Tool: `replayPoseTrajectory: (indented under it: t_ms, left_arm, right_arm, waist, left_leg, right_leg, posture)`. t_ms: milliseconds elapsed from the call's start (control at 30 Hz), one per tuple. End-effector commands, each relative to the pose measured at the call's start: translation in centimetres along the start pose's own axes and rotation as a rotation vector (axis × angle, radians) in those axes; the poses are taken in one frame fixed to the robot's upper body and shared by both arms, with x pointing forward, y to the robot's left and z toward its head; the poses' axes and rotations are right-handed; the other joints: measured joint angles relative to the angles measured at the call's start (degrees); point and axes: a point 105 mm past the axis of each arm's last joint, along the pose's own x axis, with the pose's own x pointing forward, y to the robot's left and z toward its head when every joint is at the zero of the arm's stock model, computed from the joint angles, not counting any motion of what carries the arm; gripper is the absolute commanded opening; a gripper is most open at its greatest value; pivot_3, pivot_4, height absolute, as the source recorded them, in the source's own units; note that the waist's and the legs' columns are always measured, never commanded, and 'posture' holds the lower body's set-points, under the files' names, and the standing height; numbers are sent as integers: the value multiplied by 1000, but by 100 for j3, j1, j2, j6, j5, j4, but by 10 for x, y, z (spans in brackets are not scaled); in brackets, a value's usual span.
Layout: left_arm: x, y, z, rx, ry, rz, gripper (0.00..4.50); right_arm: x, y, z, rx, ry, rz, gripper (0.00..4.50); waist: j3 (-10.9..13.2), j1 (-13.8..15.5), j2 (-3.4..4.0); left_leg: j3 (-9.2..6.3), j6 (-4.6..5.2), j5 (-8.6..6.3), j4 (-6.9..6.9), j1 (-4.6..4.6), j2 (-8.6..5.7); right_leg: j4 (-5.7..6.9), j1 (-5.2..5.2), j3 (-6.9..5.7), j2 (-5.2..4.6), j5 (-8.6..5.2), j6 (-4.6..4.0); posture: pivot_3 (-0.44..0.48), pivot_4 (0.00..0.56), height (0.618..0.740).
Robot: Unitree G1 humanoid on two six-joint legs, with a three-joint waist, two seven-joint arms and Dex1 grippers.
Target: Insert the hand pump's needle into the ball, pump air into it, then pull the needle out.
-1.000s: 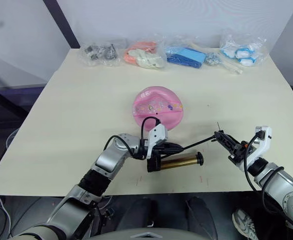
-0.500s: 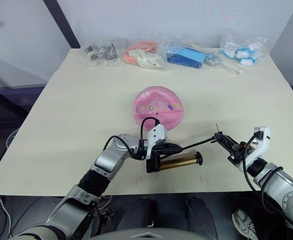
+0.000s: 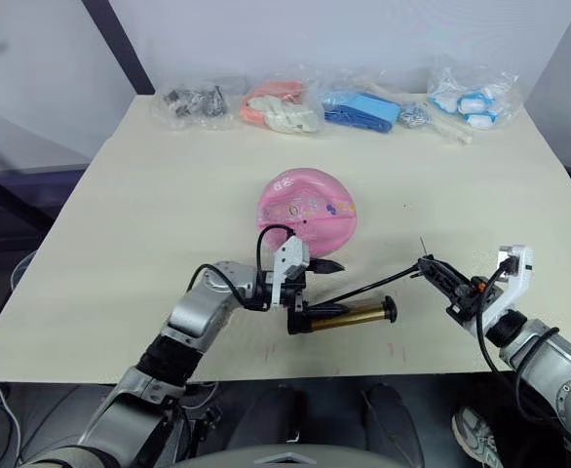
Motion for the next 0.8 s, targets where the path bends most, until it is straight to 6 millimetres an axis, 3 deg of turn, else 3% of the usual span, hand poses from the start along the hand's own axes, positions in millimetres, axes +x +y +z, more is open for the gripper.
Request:
replayPoseTrajectory:
  t_ms: [33, 367, 500, 700, 800]
  left_arm:
    - [-18, 4, 17, 98, -27, 71, 4458]
    - [-78, 17, 50, 132, -103, 311, 4458]
    - [-94, 33, 62, 129, -121, 410, 4458]
    - [-109, 59, 97, 159, -160, 517, 4458]
    - [-114, 73, 102, 155, -128, 561, 4458]
  right_arm:
    - [-4, 13, 9, -186, -7, 68, 395]
    - [-5, 25, 16, -553, -48, 167, 395]
    - [-3, 29, 19, -678, -70, 208, 395]
    - [0, 38, 20, -805, -106, 283, 395]
    - [1, 47, 18, -825, -119, 331, 395]
  waist:
    - [0, 2, -1]
    - [2, 3, -2]
    - [3, 10, -4]
    - [6, 17, -9]
    - [6, -5, -9]
  left_leg:
    - [0, 0, 0, 0, 0, 0]
    - [-2, 0, 0, 0, 0, 3]
    - [-1, 0, 0, 0, 1, 1]
    - [-2, -1, 0, 1, 0, -2]
    - [-2, -2, 1, 1, 1, -2]
  right_leg:
    - [0, 0, -1, 0, 0, 0]
    - [-1, 0, -2, -1, 0, 0]
    - [-1, 0, -3, -1, 0, 0]
    - [-1, 0, -5, -1, 0, 1]
    - [0, 0, -4, 0, 0, 0]
  posture:
    - [0, 150, 740]
    - [0, 150, 740]
    - [0, 150, 740]
    - [0, 150, 740]
    - [0, 150, 740]
